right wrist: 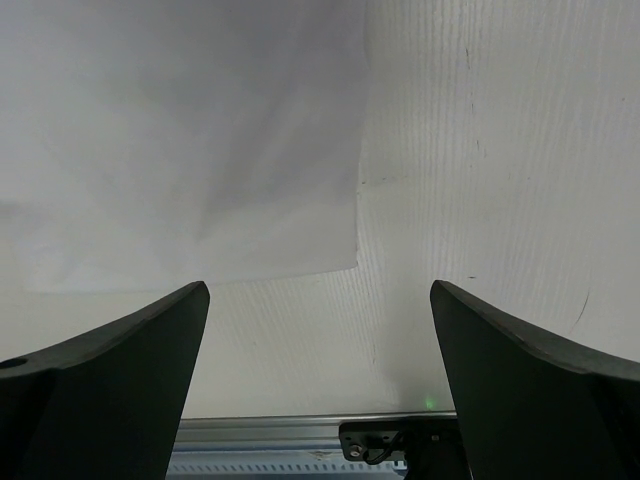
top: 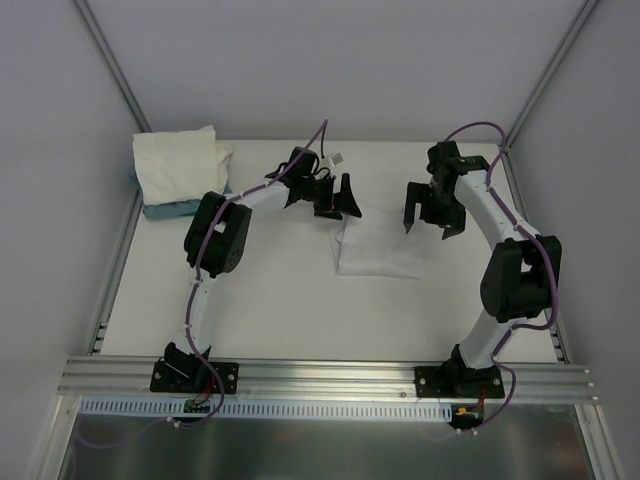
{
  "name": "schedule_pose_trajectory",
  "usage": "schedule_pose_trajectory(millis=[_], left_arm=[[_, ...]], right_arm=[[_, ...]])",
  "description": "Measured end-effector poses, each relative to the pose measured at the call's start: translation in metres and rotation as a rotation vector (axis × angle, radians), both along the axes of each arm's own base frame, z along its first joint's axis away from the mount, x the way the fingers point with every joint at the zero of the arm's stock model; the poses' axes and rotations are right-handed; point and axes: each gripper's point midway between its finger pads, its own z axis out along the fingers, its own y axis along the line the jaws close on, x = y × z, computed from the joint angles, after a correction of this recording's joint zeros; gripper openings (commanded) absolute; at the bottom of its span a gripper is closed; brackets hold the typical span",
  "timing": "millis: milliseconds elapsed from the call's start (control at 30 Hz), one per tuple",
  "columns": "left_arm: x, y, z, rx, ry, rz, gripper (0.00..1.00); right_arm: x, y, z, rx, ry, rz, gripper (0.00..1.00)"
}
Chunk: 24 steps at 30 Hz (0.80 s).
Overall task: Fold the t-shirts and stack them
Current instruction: Smooth out wrinkles on the folded tshirt
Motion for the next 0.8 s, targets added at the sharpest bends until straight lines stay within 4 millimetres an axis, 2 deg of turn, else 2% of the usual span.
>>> schedule_pose_trajectory(millis=[467,633,800], left_arm=[[0.009,0.007,-0.005,0.061,-0.044,0.036,0.92],[0.012,0.004,-0.001,0.046,-0.042,0.049,0.91],[0.018,-0.001,0.011,0.021,-0.056,0.055,0.91]], right_arm=[[-0.002,0.001,0.0,0.005,0.009,0.005,0.99],[-0.005,0.0,0.0,0.001,0.02,0.009,0.99],[-0.006,0.0,0.0,0.0,0.023,0.012,0.99]])
